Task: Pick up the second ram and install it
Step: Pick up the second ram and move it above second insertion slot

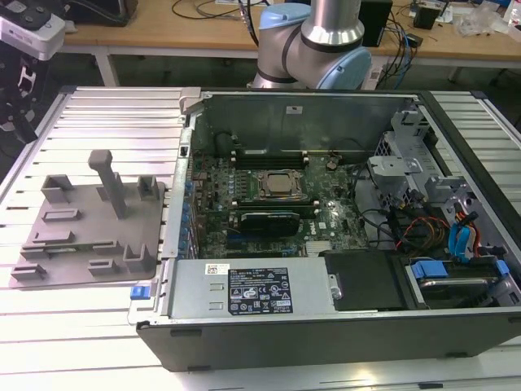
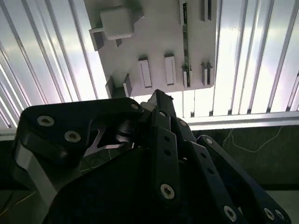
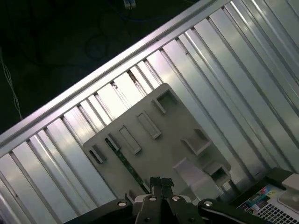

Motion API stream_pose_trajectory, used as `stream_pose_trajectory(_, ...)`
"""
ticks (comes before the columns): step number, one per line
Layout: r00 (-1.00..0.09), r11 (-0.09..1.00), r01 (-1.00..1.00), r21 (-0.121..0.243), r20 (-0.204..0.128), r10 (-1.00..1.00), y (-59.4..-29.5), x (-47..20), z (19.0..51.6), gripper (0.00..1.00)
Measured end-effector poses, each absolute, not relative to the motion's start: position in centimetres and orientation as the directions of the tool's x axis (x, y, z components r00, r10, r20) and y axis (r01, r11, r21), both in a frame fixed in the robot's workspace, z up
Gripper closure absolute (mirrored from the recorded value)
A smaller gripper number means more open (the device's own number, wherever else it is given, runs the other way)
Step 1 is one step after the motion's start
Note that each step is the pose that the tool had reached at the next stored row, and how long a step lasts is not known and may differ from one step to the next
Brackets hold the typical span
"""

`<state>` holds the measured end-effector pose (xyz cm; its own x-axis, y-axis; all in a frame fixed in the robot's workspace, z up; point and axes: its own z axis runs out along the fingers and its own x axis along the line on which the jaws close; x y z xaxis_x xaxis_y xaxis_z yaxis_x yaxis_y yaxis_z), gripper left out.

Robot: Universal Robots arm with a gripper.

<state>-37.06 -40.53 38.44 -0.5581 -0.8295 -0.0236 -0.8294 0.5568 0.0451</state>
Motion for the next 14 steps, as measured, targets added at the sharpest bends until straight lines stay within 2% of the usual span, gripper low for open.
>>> stream_pose_trajectory(5,-0.44,0.439,-0.898,0.045,-0.024,-0.898,-40.54,-37.05,38.44,0.92)
stream_pose_trajectory(14,-0.332,0.331,-0.943,0.045,-0.024,-0.943,-40.54,-37.06,38.44,0.92)
